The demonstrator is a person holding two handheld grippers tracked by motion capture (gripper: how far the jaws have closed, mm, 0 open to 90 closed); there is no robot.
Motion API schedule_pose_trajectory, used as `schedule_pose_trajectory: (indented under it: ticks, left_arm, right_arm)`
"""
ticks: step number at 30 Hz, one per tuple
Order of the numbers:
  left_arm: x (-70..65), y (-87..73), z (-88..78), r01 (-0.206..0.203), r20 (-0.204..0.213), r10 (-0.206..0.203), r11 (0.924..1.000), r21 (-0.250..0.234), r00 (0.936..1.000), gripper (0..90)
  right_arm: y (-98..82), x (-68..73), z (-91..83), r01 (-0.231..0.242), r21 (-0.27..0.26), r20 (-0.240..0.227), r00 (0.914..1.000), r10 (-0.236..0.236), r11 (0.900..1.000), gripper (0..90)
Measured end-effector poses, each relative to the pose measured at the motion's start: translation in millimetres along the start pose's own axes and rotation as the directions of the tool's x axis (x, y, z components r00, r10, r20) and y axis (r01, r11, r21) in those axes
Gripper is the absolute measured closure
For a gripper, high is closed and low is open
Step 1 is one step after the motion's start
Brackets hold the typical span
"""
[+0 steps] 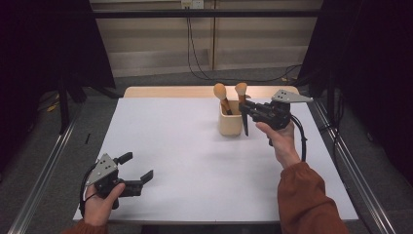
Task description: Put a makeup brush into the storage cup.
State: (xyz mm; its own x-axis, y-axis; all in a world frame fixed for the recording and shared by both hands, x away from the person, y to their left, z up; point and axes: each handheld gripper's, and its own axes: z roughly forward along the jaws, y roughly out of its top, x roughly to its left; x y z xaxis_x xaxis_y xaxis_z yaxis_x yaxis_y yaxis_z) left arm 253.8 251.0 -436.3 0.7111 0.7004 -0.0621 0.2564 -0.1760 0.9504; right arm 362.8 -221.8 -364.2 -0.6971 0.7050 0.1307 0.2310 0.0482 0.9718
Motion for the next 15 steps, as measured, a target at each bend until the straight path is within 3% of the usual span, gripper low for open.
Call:
schedule_pose_trajectory:
  ticks: [15]
  left_arm:
    - [0.5, -0.4, -0.5, 0.023, -0.010, -0.023, 0.9995, -0.022, 0.9997, 2.9]
  right_arm:
    - [26.0, -4.7, 12.5, 0.010, -0.035, 0.030, 0.9995, -0.009, 0.999, 74.8]
